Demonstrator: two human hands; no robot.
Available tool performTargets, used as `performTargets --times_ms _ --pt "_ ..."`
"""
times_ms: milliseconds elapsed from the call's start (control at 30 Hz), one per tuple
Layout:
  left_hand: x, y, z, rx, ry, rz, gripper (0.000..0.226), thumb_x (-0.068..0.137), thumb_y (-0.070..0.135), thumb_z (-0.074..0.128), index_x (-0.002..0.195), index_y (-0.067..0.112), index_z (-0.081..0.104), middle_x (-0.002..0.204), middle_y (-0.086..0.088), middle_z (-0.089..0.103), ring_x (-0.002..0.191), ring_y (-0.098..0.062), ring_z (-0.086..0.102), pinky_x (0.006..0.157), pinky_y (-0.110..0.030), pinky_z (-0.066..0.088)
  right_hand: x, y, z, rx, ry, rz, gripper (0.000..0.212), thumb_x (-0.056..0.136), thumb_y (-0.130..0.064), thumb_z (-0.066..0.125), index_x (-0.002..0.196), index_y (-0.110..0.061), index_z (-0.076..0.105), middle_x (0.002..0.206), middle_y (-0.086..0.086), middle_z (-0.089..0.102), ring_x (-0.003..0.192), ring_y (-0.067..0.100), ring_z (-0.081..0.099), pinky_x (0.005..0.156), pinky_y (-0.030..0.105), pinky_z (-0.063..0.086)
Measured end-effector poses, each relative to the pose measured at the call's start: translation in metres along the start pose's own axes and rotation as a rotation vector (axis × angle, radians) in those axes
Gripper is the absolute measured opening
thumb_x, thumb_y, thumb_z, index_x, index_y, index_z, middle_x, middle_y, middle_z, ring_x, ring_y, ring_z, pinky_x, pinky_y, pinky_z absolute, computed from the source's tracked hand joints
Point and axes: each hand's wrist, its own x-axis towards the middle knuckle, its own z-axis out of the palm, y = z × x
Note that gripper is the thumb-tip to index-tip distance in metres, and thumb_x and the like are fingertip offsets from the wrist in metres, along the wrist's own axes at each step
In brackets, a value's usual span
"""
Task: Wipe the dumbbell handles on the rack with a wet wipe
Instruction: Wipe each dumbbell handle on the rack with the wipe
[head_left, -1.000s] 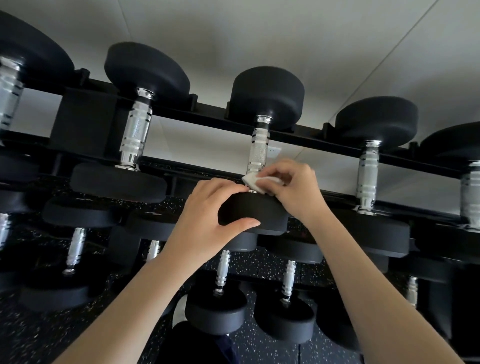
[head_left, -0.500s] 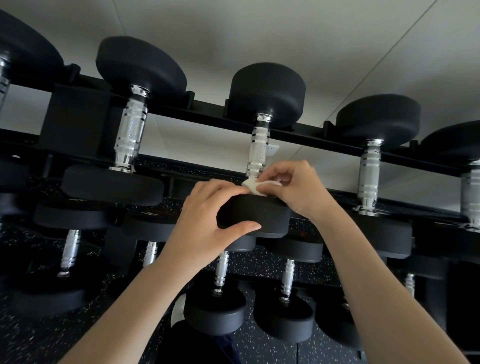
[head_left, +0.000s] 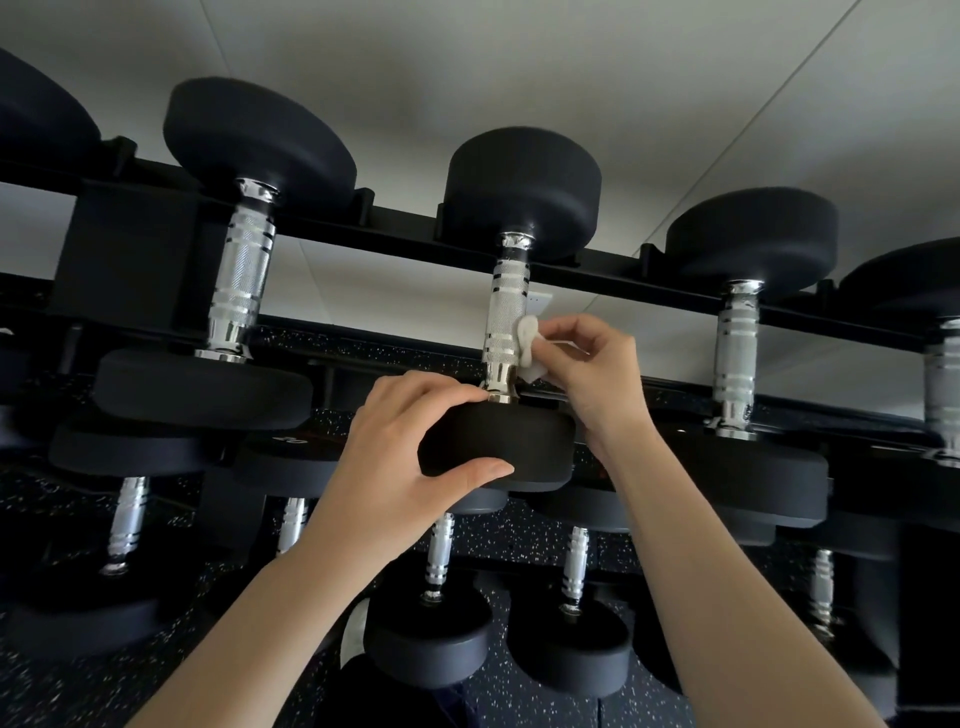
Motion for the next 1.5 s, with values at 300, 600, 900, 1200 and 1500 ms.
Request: performTargets --times_ms 300,600,900,1200,1500 --pt "0.001 0.001 -0.001 0.007 -0.015 -0.006 0.050 0.069 0.062 0.059 0.113 0.037 0.060 0.112 0.022 0.051 0.115 -0.004 0.041 0.098 -0.034 0.037 0.042 -0.030 0.021 0.096 0.192 -0.119 0.014 0.085 -0.005 0.065 0.079 -0.017 0.065 0.086 0.010 0.069 0.080 0.022 0.063 0.076 0.045 0.057" --pt "0.001 0.001 0.000 -0.011 -0.014 -0.018 0.050 0.069 0.062 0.059 0.112 0.038 0.059 0.113 0.023 0.050 0.116 -0.004 0.040 0.098 -0.036 0.038 0.029 -0.013 0.011 -0.010 0.109 -0.063 0.005 0.087 -0.011 0.064 0.085 -0.015 0.066 0.084 0.009 0.072 0.086 0.029 0.068 0.076 0.038 0.058" --pt "0.002 0.000 -0.001 -0.006 -0.015 -0.001 0.050 0.069 0.062 0.059 0.112 0.037 0.059 0.112 0.023 0.050 0.114 0.000 0.039 0.098 -0.034 0.037 0.040 -0.015 0.023 0.310 0.045 0.123 0.028 0.094 -0.017 0.055 0.110 0.005 0.061 0.095 0.016 0.069 0.085 0.025 0.067 0.086 0.038 0.055" --pt "0.002 -0.001 0.000 -0.017 -0.007 0.012 0.049 0.070 0.062 0.058 0.113 0.038 0.058 0.113 0.023 0.050 0.115 0.002 0.039 0.099 -0.038 0.038 0.046 -0.019 0.020 0.575 -0.213 0.174 0.025 0.098 -0.013 0.043 0.108 0.004 0.059 0.109 0.022 0.065 0.110 0.037 0.059 0.098 0.041 0.046" --pt "0.003 -0.003 0.001 -0.026 0.007 0.020 0.048 0.070 0.063 0.060 0.112 0.038 0.058 0.114 0.023 0.049 0.115 0.000 0.040 0.099 -0.039 0.038 0.024 -0.001 0.012 0.381 -0.212 0.135 0.030 0.096 -0.010 0.048 0.116 0.010 0.057 0.113 0.025 0.064 0.109 0.037 0.061 0.095 0.044 0.049"
